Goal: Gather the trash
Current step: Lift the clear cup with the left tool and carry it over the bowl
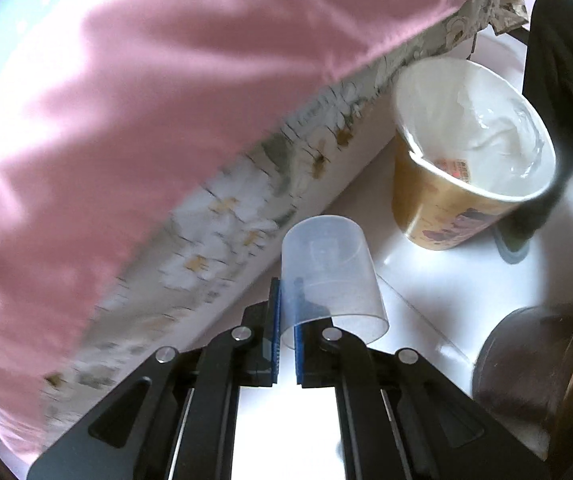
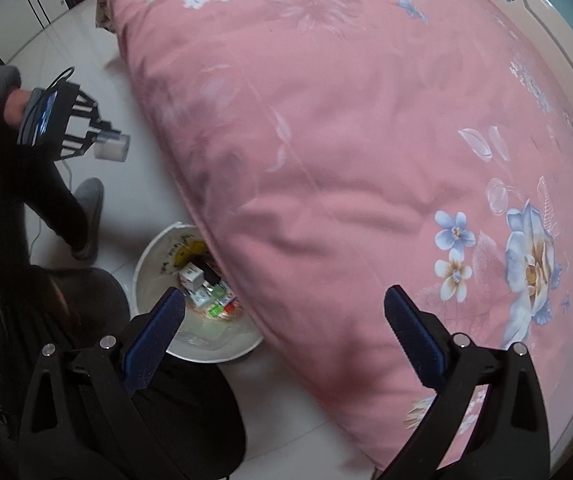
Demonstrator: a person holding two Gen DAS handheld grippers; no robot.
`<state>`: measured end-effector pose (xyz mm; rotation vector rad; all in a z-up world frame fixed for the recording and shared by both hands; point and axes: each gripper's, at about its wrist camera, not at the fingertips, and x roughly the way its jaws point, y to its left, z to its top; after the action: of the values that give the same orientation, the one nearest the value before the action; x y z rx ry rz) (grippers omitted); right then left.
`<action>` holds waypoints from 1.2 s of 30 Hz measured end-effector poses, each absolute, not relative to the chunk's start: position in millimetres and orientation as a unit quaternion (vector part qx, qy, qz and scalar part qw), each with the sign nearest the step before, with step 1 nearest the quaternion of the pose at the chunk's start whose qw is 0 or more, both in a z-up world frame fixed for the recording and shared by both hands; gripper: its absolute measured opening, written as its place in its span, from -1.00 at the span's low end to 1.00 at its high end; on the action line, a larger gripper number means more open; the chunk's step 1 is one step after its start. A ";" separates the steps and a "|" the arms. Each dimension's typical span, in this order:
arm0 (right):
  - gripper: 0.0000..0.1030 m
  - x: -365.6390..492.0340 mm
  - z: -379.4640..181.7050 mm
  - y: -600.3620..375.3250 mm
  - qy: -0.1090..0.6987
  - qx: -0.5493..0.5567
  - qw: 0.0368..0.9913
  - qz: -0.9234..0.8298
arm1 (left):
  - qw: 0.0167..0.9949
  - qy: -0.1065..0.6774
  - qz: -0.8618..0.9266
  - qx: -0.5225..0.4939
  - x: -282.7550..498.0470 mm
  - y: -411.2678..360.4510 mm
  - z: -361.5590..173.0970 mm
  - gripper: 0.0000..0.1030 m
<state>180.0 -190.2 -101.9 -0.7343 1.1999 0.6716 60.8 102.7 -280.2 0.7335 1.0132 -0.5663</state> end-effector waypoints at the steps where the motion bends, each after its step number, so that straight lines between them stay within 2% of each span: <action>1: 0.89 176.2 -100.7 -192.1 0.539 -0.333 0.712 0.303 | 0.774 0.463 -0.260 0.346 63.6 104.8 -272.5 -0.85; 4: 0.89 163.8 -99.6 -197.3 0.533 -0.330 0.714 0.311 | 0.777 0.445 -0.255 0.364 76.0 118.2 -234.8 -0.86; 11: 0.89 141.0 -78.5 -199.3 0.515 -0.319 0.727 0.324 | 0.790 0.411 -0.238 0.389 99.1 121.6 -186.2 -0.85; 24: 0.89 100.9 -63.1 -186.6 0.498 -0.336 0.728 0.330 | 0.801 0.365 -0.226 0.417 125.5 101.9 -129.3 -0.85; 36: 0.89 63.8 -54.5 -192.5 0.494 -0.358 0.718 0.335 | 0.778 0.375 -0.277 0.421 112.7 44.5 -83.8 -0.85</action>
<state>63.8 -192.5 -54.5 -0.7919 1.0928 0.7408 112.7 44.5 -83.8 0.9114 0.8108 -0.5991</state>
